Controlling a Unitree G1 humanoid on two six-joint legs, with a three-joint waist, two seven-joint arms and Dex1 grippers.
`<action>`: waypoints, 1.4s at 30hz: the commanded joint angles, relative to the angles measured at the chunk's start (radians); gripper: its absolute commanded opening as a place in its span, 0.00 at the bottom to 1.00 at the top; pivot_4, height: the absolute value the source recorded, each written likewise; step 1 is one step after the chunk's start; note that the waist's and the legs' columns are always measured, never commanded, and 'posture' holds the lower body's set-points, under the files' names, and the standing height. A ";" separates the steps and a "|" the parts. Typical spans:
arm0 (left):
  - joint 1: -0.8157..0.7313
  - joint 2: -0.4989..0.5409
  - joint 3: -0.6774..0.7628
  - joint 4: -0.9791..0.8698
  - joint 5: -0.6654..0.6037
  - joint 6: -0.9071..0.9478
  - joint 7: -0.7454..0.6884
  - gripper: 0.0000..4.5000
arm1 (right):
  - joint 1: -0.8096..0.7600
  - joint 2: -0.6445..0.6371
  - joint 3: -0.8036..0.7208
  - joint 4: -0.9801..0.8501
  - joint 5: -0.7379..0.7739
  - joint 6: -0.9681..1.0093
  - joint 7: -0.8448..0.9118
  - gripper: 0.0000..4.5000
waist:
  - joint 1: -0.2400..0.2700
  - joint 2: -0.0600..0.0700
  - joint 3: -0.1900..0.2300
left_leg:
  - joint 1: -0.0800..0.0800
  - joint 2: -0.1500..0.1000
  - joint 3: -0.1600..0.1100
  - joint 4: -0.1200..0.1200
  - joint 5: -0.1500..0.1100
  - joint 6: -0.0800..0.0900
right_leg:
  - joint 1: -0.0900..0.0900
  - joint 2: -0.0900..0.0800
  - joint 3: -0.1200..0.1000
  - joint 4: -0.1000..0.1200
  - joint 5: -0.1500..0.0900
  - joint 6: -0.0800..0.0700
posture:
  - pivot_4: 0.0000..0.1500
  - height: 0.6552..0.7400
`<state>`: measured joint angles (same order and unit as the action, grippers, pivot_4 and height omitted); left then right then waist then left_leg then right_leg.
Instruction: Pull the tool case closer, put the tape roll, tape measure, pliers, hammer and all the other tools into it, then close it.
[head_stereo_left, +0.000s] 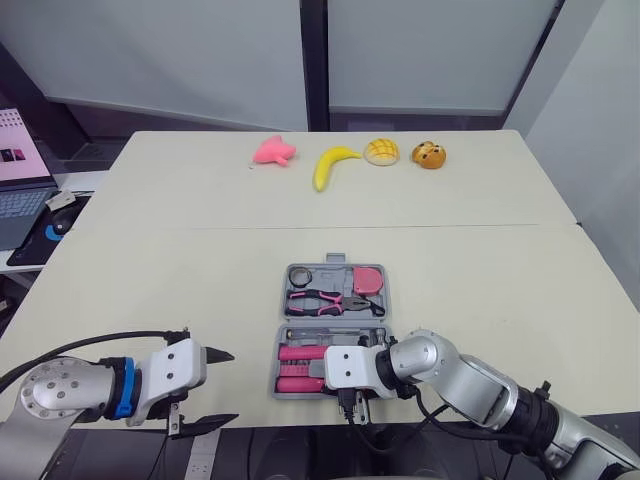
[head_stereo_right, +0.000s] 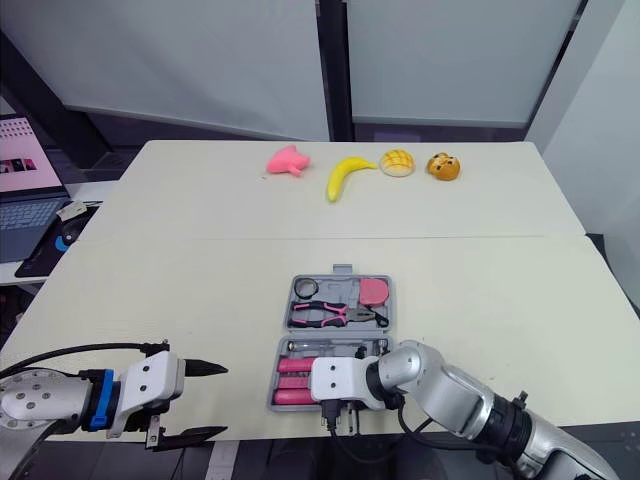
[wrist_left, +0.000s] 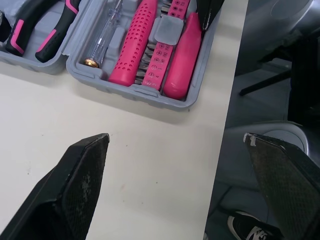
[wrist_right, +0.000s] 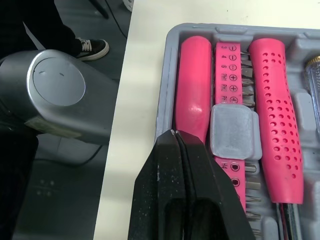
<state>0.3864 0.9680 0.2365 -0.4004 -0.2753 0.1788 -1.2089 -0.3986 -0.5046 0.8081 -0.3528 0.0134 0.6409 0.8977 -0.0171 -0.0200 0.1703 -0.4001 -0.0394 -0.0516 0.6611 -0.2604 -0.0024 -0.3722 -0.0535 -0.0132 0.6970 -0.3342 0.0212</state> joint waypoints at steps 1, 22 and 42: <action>0.007 -0.021 0.031 0.017 -0.049 -0.003 -0.003 1.00 | 0.005 0.005 -0.122 -0.112 0.110 -0.004 0.049 0.00 | 0.000 0.000 0.000 | 0.000 0.000 0.000 0.000 0.000 0.000 | 0.000 0.000 0.000 0.000 0.000 0.000 | 1.00 0.76; -0.547 -0.244 -0.268 0.597 0.134 -0.167 0.124 0.20 | 0.064 -0.226 -0.401 0.278 -0.092 -0.326 -0.021 0.00 | 0.006 -0.001 -0.001 | -0.002 0.000 0.003 0.000 0.000 0.000 | 0.003 0.000 0.000 0.001 0.000 0.001 | 1.00 0.76; -0.659 -0.373 -0.393 0.791 0.223 -0.272 0.149 0.01 | 0.005 -0.068 -0.348 0.349 -0.170 -0.360 0.019 0.00 | 0.010 -0.001 -0.001 | -0.001 -0.001 0.002 0.003 0.000 0.000 | 0.004 0.000 0.000 0.003 0.000 0.001 | 1.00 0.76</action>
<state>-0.2692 0.6046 -0.1403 0.4015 -0.0561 -0.0950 -1.0575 -0.3757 -0.5834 0.4608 0.0223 -0.1620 0.2968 0.9085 -0.0074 -0.0211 0.1695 -0.4011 -0.0399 -0.0497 0.6637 -0.2600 -0.0025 -0.3687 -0.0534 -0.0130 0.6997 -0.3338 0.0219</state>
